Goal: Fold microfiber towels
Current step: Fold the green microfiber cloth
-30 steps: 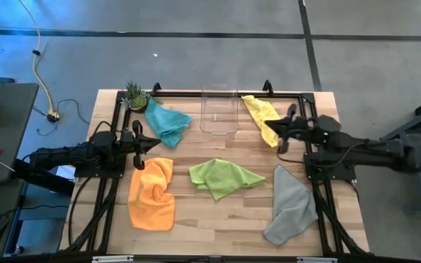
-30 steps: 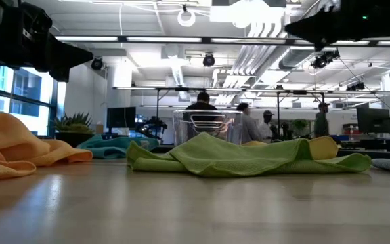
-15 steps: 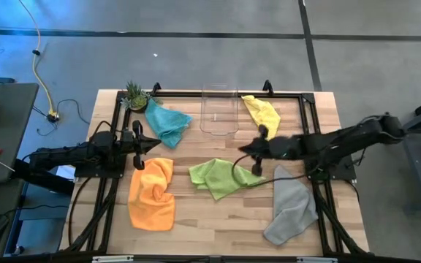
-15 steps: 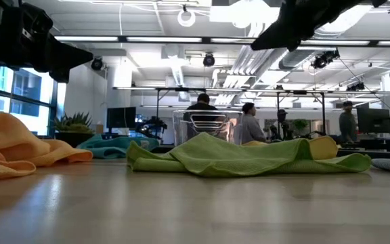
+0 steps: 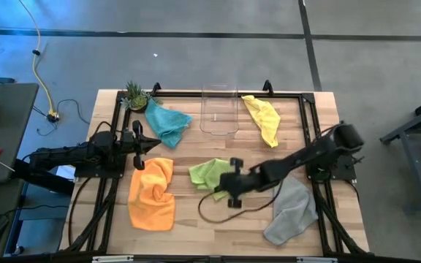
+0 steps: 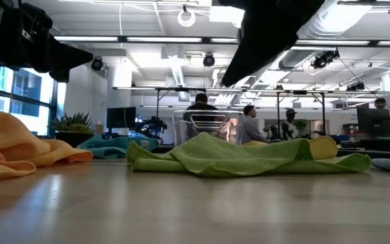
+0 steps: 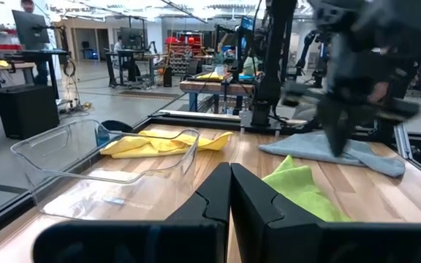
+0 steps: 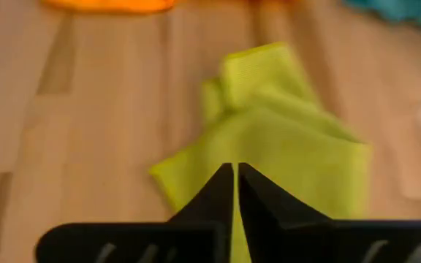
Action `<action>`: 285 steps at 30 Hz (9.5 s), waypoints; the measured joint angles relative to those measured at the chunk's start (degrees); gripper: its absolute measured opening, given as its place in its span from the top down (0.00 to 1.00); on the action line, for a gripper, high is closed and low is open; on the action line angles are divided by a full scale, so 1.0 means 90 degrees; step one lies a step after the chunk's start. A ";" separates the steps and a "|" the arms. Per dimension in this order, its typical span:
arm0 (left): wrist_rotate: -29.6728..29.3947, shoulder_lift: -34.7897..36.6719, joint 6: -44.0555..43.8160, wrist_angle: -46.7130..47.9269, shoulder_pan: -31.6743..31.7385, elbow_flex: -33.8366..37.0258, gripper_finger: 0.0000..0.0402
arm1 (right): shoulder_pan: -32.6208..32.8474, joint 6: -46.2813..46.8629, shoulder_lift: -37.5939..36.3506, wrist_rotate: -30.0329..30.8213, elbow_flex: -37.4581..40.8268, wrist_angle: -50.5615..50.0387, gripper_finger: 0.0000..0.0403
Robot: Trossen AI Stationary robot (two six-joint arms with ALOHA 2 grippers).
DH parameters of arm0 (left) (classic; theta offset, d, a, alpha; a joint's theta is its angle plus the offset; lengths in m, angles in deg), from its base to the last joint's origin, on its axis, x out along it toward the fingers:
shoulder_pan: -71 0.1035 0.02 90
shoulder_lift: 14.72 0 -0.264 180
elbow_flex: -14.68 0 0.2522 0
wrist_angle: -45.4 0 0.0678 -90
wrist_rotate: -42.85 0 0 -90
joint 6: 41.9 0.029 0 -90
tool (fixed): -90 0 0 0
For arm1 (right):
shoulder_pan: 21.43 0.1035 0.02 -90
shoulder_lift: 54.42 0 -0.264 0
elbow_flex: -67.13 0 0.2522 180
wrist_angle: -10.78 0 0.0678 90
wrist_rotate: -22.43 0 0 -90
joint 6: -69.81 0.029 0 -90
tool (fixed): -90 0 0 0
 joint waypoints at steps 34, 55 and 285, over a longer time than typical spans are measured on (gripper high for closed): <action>0.0221 -0.0002 -0.0170 0.0038 -0.0004 -0.0002 1.00 | 0.0284 0.0858 0.3033 0.0494 -0.2756 -0.2586 0.98; 0.0779 -0.0002 -0.0170 -0.0017 -0.0112 -0.0001 1.00 | 0.0289 0.1487 0.1104 0.0693 -0.2764 -0.2961 1.00; -0.1073 -0.8849 -0.2996 -0.1256 -0.0662 -0.2756 0.73 | -0.0112 0.2497 -0.1031 0.0362 0.1401 -0.1179 1.00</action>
